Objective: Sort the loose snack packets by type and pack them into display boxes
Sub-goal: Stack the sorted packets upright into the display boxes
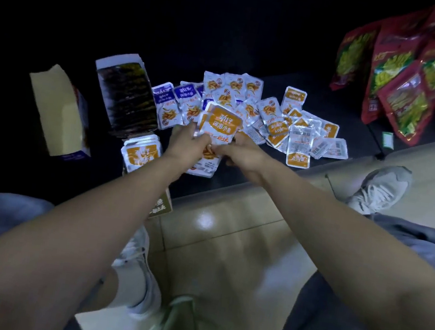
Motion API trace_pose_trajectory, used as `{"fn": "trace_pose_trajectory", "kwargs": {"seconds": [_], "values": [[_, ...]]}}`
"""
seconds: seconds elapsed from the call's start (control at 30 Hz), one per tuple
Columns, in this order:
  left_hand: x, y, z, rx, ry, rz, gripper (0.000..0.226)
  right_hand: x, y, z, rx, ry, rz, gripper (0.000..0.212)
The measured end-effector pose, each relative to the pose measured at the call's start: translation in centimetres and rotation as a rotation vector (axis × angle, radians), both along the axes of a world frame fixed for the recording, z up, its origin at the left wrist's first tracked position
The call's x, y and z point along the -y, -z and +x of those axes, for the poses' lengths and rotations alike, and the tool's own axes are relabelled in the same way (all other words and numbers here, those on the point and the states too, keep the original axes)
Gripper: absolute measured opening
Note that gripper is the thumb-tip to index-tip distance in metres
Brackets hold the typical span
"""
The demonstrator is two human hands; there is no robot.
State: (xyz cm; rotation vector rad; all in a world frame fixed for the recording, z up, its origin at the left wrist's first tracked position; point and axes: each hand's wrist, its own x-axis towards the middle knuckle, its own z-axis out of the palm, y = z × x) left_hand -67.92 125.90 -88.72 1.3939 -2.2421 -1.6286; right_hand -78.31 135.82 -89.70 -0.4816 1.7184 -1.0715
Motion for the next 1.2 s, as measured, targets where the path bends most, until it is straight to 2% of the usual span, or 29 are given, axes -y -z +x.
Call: {"fn": "trace_pose_trajectory", "kwargs": {"seconds": [0.1, 0.2, 0.3, 0.4, 0.47, 0.57, 0.63, 0.7, 0.77, 0.93, 0.97, 1.1, 1.2], "values": [[2.3, -1.9, 3.5, 0.017, 0.022, -0.182, 0.041, 1.2, -2.0, 2.1, -0.01, -0.002, -0.074, 0.018], [4.4, -3.1, 7.4, -0.02, -0.131, -0.214, 0.036, 2.7, -3.4, 4.8, 0.016, -0.002, -0.119, 0.02], [5.5, -2.9, 10.8, 0.072, -0.23, -0.237, 0.027, 4.4, -4.1, 7.1, 0.033, 0.007, -0.152, 0.019], [5.4, -2.0, 13.0, 0.108, -0.302, 0.032, 0.024, 5.6, -3.8, 9.0, -0.023, -0.026, -0.107, 0.013], [4.9, -1.6, 13.7, 0.118, -0.298, 0.189, 0.029, 6.0, -3.0, 9.8, -0.064, -0.047, -0.054, 0.018], [4.4, -0.7, 14.0, 0.093, -0.261, 0.28, 0.036, 6.4, -1.4, 10.3, -0.123, -0.069, 0.049, 0.022], [4.2, -0.4, 13.8, 0.089, -0.239, 0.305, 0.036, 6.5, -0.4, 10.3, -0.278, -0.14, 0.127, 0.026], [4.2, -0.1, 13.5, 0.09, -0.222, 0.318, 0.034, 6.6, -0.3, 10.5, -0.451, -0.214, 0.206, 0.037], [4.1, 0.0, 13.3, 0.08, -0.21, 0.31, 0.031, 6.5, -0.4, 10.8, -0.484, -0.221, 0.223, 0.051], [4.2, 0.1, 13.3, 0.038, -0.166, 0.274, 0.043, 6.0, -0.7, 11.5, -0.225, -0.23, 0.142, 0.102], [4.2, 0.1, 13.4, 0.04, -0.152, 0.262, 0.046, 5.9, -0.8, 11.4, -0.213, -0.232, 0.142, 0.102], [4.0, 0.0, 13.4, 0.036, -0.154, 0.271, 0.047, 6.0, -1.1, 11.1, -0.249, -0.334, 0.183, 0.073], [3.9, -0.3, 13.6, 0.054, -0.127, 0.264, 0.048, 5.8, -1.2, 10.7, -0.258, -0.35, 0.23, 0.079]]}}
